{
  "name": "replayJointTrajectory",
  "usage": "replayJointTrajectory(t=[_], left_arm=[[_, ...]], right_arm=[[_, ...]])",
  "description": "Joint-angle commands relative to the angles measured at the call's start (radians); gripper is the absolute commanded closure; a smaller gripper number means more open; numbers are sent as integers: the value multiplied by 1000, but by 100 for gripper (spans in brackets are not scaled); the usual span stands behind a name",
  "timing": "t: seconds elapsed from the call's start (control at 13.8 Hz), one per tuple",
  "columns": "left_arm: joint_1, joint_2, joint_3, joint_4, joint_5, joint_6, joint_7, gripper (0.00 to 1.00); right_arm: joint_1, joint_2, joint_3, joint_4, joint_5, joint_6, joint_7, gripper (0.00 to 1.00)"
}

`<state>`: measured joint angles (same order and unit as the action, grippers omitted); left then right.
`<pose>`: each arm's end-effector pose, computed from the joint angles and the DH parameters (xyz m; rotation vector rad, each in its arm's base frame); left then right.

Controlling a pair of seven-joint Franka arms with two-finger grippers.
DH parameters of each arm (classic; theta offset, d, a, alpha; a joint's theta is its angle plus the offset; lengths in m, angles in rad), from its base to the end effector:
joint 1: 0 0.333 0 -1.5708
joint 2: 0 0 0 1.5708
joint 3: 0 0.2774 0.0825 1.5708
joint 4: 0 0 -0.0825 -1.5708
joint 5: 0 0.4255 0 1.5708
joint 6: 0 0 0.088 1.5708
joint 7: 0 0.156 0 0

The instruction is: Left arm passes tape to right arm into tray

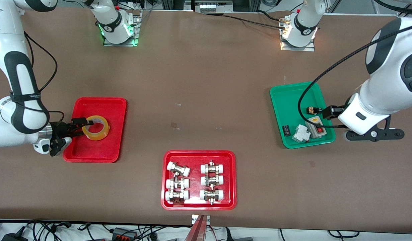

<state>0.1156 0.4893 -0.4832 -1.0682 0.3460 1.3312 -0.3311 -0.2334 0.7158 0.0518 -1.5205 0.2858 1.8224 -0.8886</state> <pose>0.6664 -0.1213 0.4818 -2.9607 -0.0672 0.1949 0.6473 -0.0828 0.1180 -2.5577 -0.7511 0.2770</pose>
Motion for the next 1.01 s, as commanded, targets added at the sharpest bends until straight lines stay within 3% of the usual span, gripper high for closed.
replayJointTrajectory(t=[0.0,0.14,0.29,0.36,0.58,0.72,0.94], left_arm=[[-10,-162,136,-218,-157,119,-60,0],[-78,-305,240,-443,-188,260,-63,0],[-154,-406,357,-606,-243,366,-57,0],[-175,-432,391,-643,-252,396,-52,0],[-169,-423,385,-600,-280,361,-32,0],[-163,-397,399,-538,-378,335,-31,0],[-162,-390,399,-527,-387,318,-34,0]], right_arm=[[57,-117,-3,-15,-110,30,5,0],[98,-209,-1,-20,-202,29,112,0],[141,-310,-1,-27,-270,3,257,0],[150,-358,-1,-30,-289,-33,352,0],[167,-485,0,-33,-304,-159,554,0],[198,-562,2,-47,-304,-201,691,0],[203,-700,7,-177,-304,-178,799,0]])
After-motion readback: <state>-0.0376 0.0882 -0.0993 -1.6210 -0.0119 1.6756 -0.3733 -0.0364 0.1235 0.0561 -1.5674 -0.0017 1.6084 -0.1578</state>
